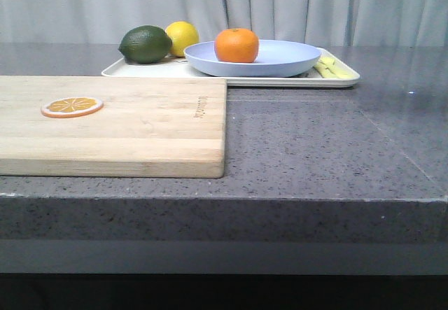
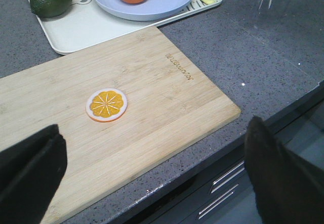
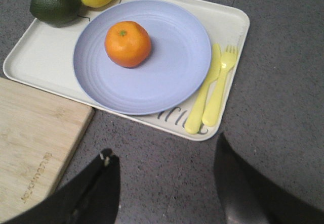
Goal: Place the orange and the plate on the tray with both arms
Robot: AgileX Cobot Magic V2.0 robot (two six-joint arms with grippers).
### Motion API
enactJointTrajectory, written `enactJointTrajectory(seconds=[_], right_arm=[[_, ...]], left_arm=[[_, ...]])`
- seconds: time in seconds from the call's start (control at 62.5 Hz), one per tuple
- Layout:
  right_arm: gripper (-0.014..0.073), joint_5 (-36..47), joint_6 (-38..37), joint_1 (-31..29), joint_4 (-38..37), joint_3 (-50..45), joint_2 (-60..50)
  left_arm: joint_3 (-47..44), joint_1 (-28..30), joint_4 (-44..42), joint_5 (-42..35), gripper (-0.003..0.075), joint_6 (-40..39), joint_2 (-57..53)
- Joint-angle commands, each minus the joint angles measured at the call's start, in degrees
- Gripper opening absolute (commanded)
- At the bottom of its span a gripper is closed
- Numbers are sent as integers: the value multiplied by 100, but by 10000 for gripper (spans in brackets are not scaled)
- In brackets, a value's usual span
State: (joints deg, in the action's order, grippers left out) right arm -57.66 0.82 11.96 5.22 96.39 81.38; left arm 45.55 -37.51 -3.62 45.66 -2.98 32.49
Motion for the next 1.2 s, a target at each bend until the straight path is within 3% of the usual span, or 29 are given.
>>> enactJointTrajectory(seconds=[0.0, 0.272, 0.608, 0.832, 1.184], right_arm=[[435, 694, 78, -3, -88, -620, -801], [435, 1192, 78, -22, -127, -2724, -2722], [435, 1212, -351, -116, -320, -4408, -4815], [435, 954, -346, -116, -728, -5077, -5611], [435, 486, -346, -116, -920, -5165, -5674]], left_arm=[[138, 6, 37, -466, 692, -58, 22], [138, 6, 37, -466, 692, -58, 22], [138, 6, 37, -466, 692, -58, 22], [138, 6, 37, -456, 692, -58, 22], [138, 6, 37, -456, 687, -58, 22]])
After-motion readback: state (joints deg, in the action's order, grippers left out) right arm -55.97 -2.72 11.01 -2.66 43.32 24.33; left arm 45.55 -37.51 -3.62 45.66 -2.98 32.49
